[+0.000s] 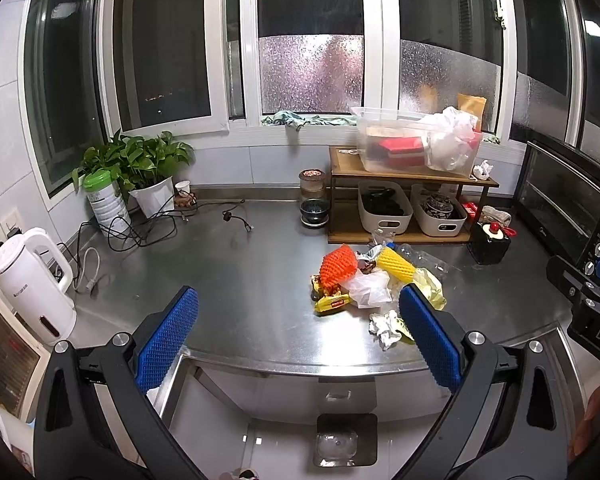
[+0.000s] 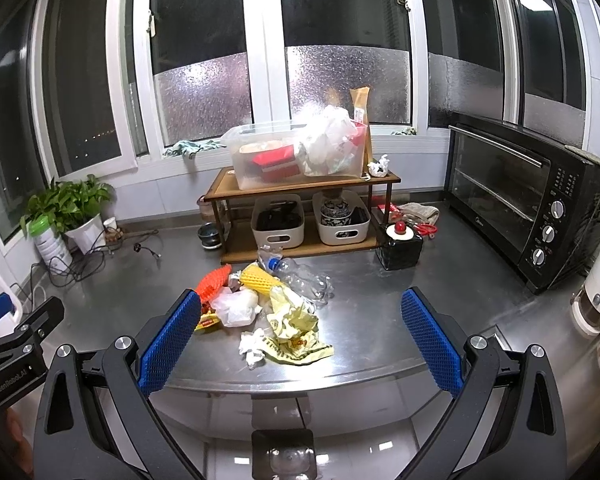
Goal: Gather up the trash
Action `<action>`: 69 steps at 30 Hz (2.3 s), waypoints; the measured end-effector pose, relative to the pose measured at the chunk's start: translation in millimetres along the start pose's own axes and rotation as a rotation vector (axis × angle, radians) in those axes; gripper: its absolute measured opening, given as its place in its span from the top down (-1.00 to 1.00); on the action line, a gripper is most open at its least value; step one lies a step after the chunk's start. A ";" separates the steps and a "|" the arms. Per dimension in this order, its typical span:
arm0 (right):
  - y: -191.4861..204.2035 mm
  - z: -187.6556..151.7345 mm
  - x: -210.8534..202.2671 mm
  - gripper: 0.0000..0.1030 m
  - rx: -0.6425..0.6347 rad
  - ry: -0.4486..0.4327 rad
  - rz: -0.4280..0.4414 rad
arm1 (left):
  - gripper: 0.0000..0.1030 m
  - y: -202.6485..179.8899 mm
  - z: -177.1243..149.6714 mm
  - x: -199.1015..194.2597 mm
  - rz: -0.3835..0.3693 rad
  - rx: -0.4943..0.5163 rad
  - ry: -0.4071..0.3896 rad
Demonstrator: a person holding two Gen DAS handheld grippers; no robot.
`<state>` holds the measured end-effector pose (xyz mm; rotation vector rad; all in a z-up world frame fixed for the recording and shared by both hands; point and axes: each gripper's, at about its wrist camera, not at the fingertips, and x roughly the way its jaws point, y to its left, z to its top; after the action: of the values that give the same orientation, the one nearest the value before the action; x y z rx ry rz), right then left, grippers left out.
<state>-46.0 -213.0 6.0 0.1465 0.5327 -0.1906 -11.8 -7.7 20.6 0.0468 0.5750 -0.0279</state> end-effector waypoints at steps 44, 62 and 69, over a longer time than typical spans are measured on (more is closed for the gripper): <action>4.4 2.7 0.0 -0.94 -0.001 -0.022 -0.011 | -0.85 5.4 -2.4 8.0 0.011 -0.012 -0.014; -11.3 1.4 43.4 -0.94 0.019 -0.003 -0.024 | -0.85 8.1 -3.4 53.5 -0.030 -0.010 0.041; -14.2 -12.3 90.1 -0.92 0.019 0.079 0.035 | -0.84 5.7 -15.7 84.9 -0.023 0.000 0.072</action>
<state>21.0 -237.2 -52.2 0.1819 0.6067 -0.1559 51.1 -2.3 -38.5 0.0417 0.6480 -0.0484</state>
